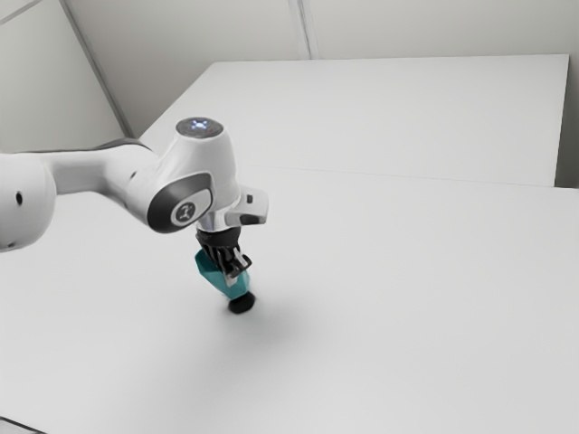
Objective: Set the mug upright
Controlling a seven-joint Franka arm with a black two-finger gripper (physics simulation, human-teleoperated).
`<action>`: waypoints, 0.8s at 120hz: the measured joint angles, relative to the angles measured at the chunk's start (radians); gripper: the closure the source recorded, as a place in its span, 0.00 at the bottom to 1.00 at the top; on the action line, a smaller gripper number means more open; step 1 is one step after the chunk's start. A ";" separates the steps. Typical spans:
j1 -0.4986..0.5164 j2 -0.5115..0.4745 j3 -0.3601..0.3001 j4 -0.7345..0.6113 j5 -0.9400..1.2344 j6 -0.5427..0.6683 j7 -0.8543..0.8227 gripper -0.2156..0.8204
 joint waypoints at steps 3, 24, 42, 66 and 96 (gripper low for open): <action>0.000 0.000 0.000 -0.004 0.002 0.007 -0.007 0.97; -0.002 0.005 0.000 -0.028 0.010 0.053 -0.053 0.97; -0.001 0.011 -0.001 -0.043 0.012 0.082 -0.085 0.97; -0.003 0.013 -0.004 -0.059 0.013 0.099 -0.121 0.97; -0.004 0.014 -0.008 -0.075 0.005 0.102 -0.152 0.96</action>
